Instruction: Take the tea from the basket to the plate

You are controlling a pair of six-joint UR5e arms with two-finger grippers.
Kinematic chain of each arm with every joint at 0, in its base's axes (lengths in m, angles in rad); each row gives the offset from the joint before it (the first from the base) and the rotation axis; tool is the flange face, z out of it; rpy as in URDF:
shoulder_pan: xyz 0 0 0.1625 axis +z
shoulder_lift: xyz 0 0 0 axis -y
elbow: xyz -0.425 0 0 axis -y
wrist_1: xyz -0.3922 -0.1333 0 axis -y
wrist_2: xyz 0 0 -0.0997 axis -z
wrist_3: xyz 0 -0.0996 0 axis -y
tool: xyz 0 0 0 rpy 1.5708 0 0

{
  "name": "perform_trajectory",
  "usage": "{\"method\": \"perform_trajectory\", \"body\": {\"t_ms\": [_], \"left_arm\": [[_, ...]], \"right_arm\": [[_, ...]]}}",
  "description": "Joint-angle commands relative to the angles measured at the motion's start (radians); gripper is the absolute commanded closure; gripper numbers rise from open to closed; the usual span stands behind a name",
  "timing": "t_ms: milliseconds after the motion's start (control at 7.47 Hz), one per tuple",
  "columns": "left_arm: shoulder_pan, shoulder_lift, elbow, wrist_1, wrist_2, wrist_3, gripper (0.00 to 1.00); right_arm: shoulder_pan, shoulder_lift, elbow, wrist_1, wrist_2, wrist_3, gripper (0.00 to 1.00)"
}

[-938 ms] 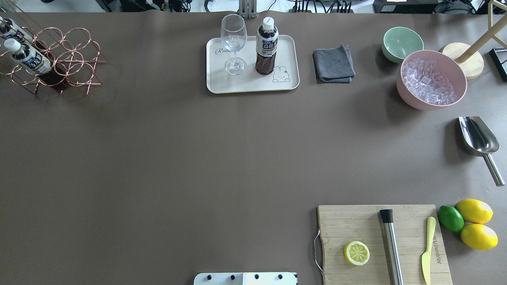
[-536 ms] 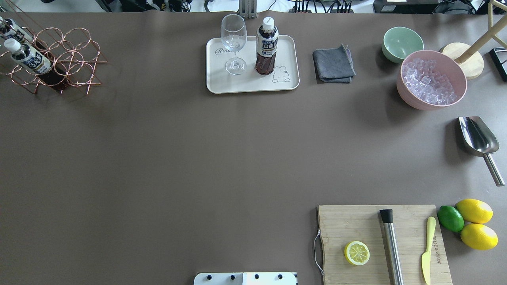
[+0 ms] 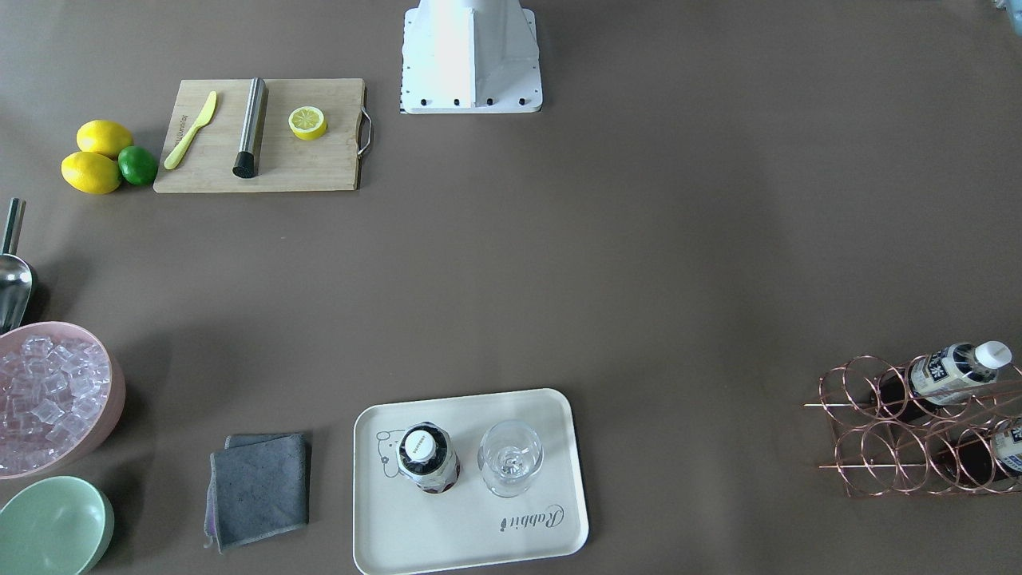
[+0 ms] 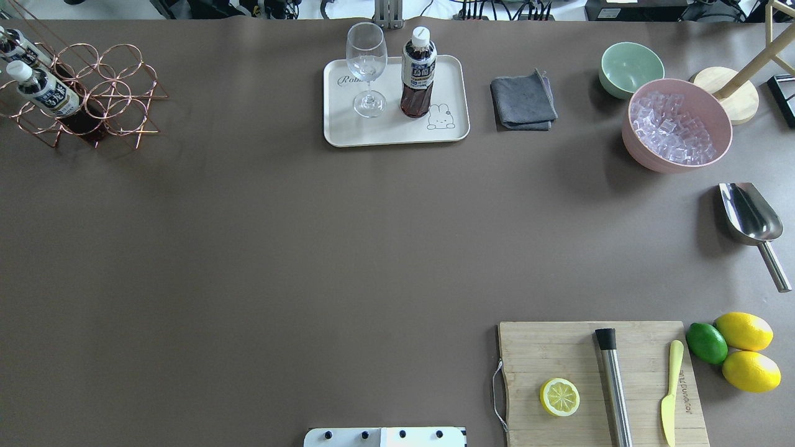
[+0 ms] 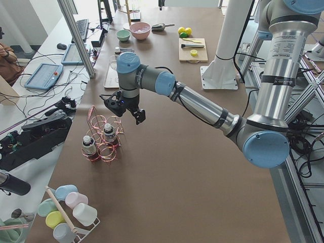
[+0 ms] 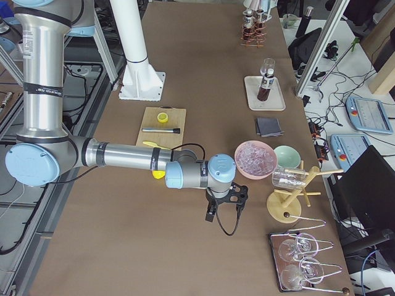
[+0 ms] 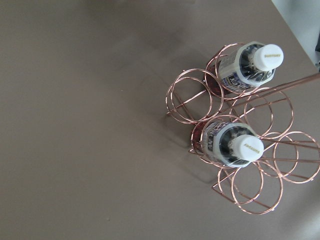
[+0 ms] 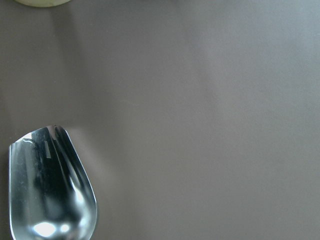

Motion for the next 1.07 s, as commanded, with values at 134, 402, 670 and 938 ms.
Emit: {"method": "perform_trajectory", "body": {"t_ms": [134, 402, 670, 938], "left_arm": [[-0.005, 0.157, -0.008, -0.029, 0.002, 0.490, 0.03], [-0.005, 0.243, 0.023, -0.129, 0.004, 0.654, 0.03], [-0.054, 0.349, 0.017, -0.276, -0.001, 0.751, 0.03], [-0.065, 0.392, 0.008, -0.309, 0.001, 0.897, 0.03]], "right_arm": [[0.014, -0.004, -0.001, -0.001, -0.026, -0.009, 0.01], [0.014, -0.002, -0.008, 0.007, -0.017, -0.010, 0.01], [0.014, -0.004, -0.010, 0.009, -0.025, -0.037, 0.01], [0.014, -0.010, -0.021, 0.009, -0.028, -0.222, 0.01]]}}
